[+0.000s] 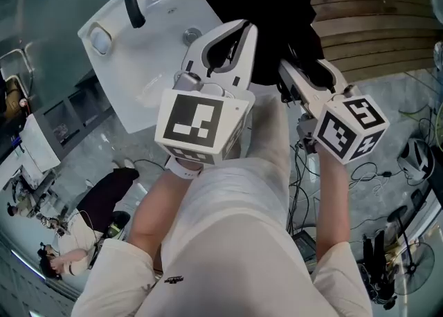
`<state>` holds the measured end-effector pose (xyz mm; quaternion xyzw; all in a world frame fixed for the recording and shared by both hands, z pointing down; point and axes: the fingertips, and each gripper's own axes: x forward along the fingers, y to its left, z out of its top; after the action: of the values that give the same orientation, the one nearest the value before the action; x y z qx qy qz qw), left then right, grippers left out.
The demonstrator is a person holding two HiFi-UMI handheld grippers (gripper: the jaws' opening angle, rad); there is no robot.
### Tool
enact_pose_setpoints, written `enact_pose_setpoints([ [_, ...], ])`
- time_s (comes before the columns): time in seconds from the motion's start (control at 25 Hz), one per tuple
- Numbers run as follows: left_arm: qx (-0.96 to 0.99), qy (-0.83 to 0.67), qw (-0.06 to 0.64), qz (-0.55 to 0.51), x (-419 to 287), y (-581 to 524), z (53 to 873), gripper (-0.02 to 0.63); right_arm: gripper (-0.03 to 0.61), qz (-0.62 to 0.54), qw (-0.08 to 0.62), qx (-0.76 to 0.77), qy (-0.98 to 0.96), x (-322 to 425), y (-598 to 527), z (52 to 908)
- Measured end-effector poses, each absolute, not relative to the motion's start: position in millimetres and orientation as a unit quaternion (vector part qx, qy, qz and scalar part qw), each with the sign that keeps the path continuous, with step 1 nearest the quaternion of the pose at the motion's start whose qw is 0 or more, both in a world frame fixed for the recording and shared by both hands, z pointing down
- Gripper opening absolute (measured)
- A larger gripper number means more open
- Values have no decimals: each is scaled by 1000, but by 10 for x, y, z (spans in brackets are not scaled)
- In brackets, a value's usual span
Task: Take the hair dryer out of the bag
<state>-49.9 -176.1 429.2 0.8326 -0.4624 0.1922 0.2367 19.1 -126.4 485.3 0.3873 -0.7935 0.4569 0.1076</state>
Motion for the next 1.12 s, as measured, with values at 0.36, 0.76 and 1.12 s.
enact_pose_setpoints([
  [0.36, 835, -454, 235, 202, -485, -1791, 4371, 21, 189, 452, 120, 412, -782, 286, -1181, 4931],
  [0.76, 833, -462, 224, 207, -452, -1647, 4181, 21, 189, 460, 85, 401, -787, 384, -979, 4631],
  [1.12, 832, -464, 207, 225, -493, -1649, 4052, 21, 189, 472, 81, 365, -798, 526, -683, 4312],
])
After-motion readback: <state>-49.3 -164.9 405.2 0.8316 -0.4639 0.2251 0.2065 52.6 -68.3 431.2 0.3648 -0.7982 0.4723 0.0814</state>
